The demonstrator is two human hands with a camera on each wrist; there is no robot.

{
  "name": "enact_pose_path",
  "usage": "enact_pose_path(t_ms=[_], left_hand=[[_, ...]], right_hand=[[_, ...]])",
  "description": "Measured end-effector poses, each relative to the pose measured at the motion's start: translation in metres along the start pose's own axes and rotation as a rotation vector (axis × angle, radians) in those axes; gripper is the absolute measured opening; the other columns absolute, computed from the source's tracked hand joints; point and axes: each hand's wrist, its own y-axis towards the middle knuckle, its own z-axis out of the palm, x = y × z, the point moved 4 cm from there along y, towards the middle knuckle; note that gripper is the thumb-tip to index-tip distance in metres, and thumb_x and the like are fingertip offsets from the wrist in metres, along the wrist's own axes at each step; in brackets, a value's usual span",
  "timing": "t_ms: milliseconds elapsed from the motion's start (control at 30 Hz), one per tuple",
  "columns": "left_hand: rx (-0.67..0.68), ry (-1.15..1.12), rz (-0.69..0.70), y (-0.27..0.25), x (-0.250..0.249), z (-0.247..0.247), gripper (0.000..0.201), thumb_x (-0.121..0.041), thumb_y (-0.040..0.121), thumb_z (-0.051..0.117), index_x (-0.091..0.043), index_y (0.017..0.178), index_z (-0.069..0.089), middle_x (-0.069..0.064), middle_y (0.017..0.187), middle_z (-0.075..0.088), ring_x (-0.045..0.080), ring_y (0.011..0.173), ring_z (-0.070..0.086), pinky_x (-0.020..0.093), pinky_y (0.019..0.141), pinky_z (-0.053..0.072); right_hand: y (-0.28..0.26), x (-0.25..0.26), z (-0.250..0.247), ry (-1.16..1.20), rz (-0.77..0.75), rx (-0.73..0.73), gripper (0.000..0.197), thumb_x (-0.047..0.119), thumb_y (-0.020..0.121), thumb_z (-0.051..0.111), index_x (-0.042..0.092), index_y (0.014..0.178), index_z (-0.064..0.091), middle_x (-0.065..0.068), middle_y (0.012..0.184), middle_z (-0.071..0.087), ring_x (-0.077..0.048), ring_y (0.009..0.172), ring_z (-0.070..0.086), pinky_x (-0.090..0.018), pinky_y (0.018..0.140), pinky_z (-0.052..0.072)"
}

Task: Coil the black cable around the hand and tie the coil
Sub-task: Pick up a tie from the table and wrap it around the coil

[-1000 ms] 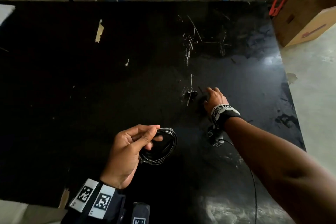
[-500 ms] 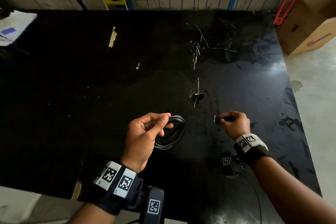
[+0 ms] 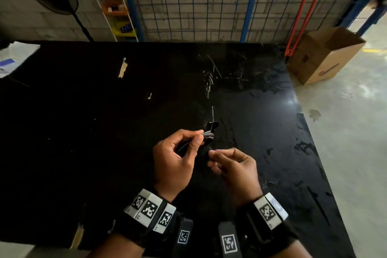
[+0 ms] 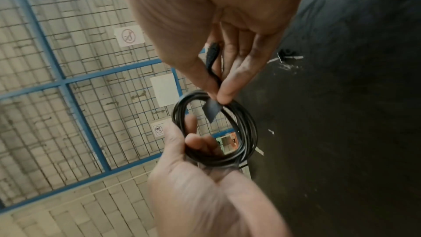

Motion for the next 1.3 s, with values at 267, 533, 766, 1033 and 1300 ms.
enact_pose_path(t_ms=[267, 533, 766, 1033, 1300], left_hand=[[-0.014, 0.035, 0.123, -0.012, -0.02, 0.001, 0.01, -0.019, 0.094, 0.072, -0.014, 0.099, 0.08, -0.008, 0.098, 0.08, 0.008, 0.095, 0.077, 0.036, 0.081, 0.063], [0.008, -0.062, 0.052, -0.01, -0.017, -0.001, 0.009, -0.012, 0.096, 0.071, -0.017, 0.101, 0.077, -0.003, 0.091, 0.08, 0.017, 0.085, 0.079, 0.047, 0.073, 0.064], [0.034, -0.187, -0.103, -0.01, -0.013, 0.004, 0.027, -0.017, 0.096, 0.071, -0.024, 0.122, 0.067, 0.002, 0.084, 0.078, 0.016, 0.074, 0.076, 0.028, 0.065, 0.058], [0.04, -0.22, -0.167, -0.007, -0.006, 0.003, 0.014, -0.008, 0.097, 0.068, -0.015, 0.098, 0.08, 0.001, 0.072, 0.076, 0.003, 0.059, 0.063, 0.02, 0.061, 0.052], [0.036, -0.205, -0.205, -0.011, 0.0, -0.001, 0.016, -0.008, 0.097, 0.069, -0.018, 0.098, 0.081, -0.002, 0.077, 0.078, 0.006, 0.069, 0.07, 0.019, 0.063, 0.054]], right_hand=[[-0.015, 0.008, 0.026, 0.287, 0.093, 0.005, 0.018, -0.008, 0.093, 0.064, 0.001, 0.079, 0.068, -0.008, 0.065, 0.075, -0.012, 0.053, 0.071, -0.017, 0.05, 0.055], [-0.022, 0.009, 0.033, 0.444, 0.161, 0.108, 0.021, -0.007, 0.09, 0.063, 0.014, 0.093, 0.062, -0.003, 0.072, 0.073, -0.012, 0.061, 0.071, -0.025, 0.067, 0.049], [-0.023, 0.014, 0.029, 0.445, 0.131, 0.121, 0.022, -0.008, 0.09, 0.062, 0.013, 0.088, 0.063, -0.005, 0.073, 0.074, -0.017, 0.065, 0.072, -0.03, 0.072, 0.047], [-0.027, 0.023, 0.016, 0.07, -0.193, 0.115, 0.012, -0.004, 0.087, 0.074, 0.005, 0.091, 0.067, -0.019, 0.082, 0.075, -0.024, 0.07, 0.072, -0.037, 0.068, 0.054], [-0.036, 0.03, 0.005, -0.599, -0.72, 0.101, 0.027, 0.004, 0.077, 0.087, 0.018, 0.097, 0.076, 0.003, 0.087, 0.076, -0.008, 0.074, 0.07, -0.018, 0.07, 0.057]])
